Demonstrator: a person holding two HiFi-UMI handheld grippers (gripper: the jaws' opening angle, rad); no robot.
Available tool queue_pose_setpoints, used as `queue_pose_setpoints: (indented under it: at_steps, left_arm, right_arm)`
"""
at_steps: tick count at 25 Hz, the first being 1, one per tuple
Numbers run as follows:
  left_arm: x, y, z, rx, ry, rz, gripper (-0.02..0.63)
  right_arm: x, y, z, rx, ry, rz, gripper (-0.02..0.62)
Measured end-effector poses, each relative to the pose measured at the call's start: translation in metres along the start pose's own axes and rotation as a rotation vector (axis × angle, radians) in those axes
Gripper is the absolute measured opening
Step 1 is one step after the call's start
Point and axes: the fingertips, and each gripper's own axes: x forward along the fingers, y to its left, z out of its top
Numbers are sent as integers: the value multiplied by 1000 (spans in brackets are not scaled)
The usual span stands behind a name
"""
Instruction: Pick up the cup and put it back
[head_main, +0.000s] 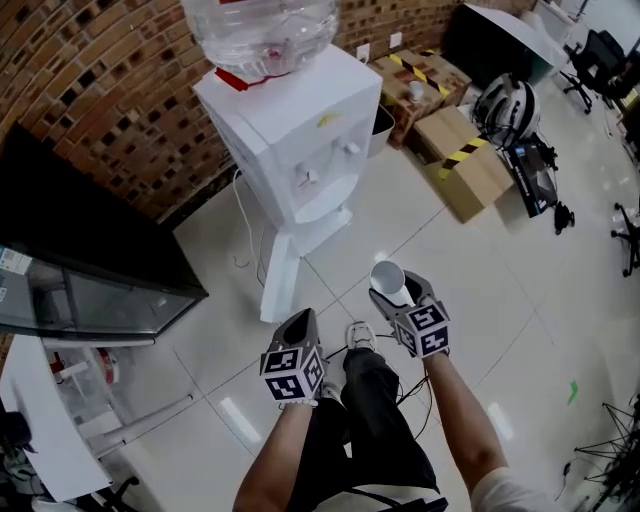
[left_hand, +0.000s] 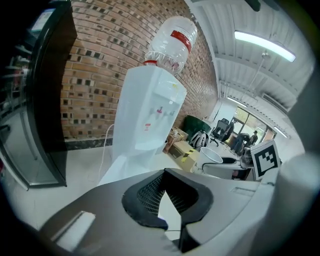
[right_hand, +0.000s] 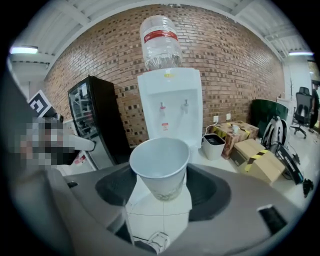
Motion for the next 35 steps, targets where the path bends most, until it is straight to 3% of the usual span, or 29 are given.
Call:
queue_pose_setpoints:
  at_steps: [9, 15, 24, 35]
  left_arm:
    - [127, 18, -42, 62, -12, -78, 0]
    - [205, 47, -64, 85, -38, -85, 0]
    - [283, 93, -99, 95, -48, -52, 0]
    - [335, 132, -120, 104, -40, -14, 0]
  right_arm:
    - [128, -64, -84, 4, 1, -16, 318]
    - [216, -93, -122, -21, -17, 5, 318]
    - [324, -96, -140, -22, -82, 69, 318]
    - [436, -81, -143, -64, -77, 116, 318]
